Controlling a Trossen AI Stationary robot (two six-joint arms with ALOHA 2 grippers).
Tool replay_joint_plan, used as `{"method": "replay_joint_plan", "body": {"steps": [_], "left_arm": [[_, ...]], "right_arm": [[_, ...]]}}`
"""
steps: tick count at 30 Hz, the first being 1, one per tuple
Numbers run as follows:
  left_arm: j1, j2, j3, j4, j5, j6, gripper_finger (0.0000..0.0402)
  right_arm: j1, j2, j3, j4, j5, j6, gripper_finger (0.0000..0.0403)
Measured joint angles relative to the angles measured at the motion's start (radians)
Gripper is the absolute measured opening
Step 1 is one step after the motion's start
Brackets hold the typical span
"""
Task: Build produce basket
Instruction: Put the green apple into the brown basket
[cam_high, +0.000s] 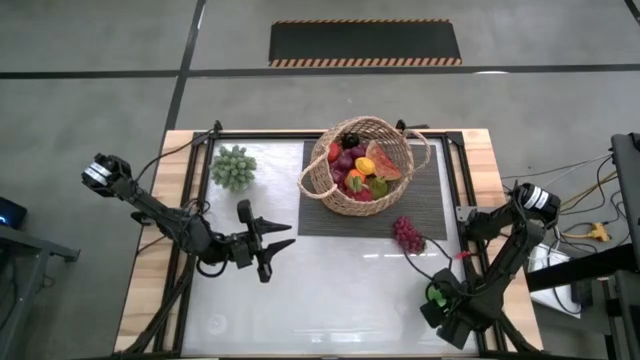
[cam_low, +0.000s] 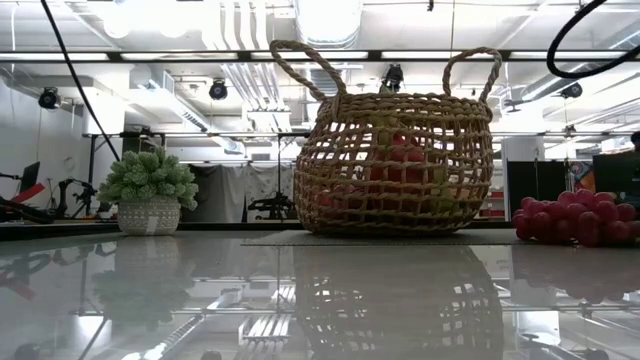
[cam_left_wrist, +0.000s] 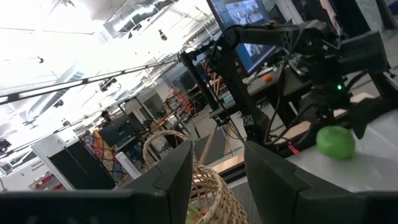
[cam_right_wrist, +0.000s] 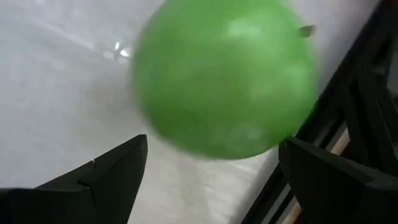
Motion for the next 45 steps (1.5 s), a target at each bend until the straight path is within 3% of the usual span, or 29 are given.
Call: {"method": "replay_joint_plan", "body": {"steps": [7,17,21,26,31,39,41,45], "left_arm": [[0.000,0.021,0.002,0.000,0.000,0.000,0.0128],[0.002,0.023,0.002,0.001,0.005,-0.017,0.0128],[0.016,0.065,-0.003,-0.007,0.090,-0.148,0.0124],[0.026,0.227,0.054,-0.012,0.233,-0.273,0.0096],[0.046,0.416,0.190,-0.032,0.228,-0.257,0.0051],[0.057,0.492,0.284,-0.051,0.159,-0.232,0.0009],[0.057,0.488,0.283,-0.054,0.157,-0.230,0.0006],[0.056,0.471,0.273,-0.059,0.157,-0.210,0.0006]], "right_arm": [[0.000,0.008,0.000,-0.041,0.020,-0.190,0.0349],[-0.002,0.005,-0.005,-0.139,0.074,-0.225,0.0343],[0.001,0.000,0.024,-0.139,0.123,-0.343,0.0343],[0.009,-0.013,0.090,-0.208,0.197,-0.512,0.0343],[0.008,-0.072,0.114,-0.325,0.302,-0.448,0.0337],[-0.005,-0.177,0.050,-0.377,0.269,0.011,0.0347],[-0.005,-0.185,0.039,-0.374,0.268,0.006,0.0353],[-0.005,-0.184,0.037,-0.372,0.260,-0.261,0.0358]]}}
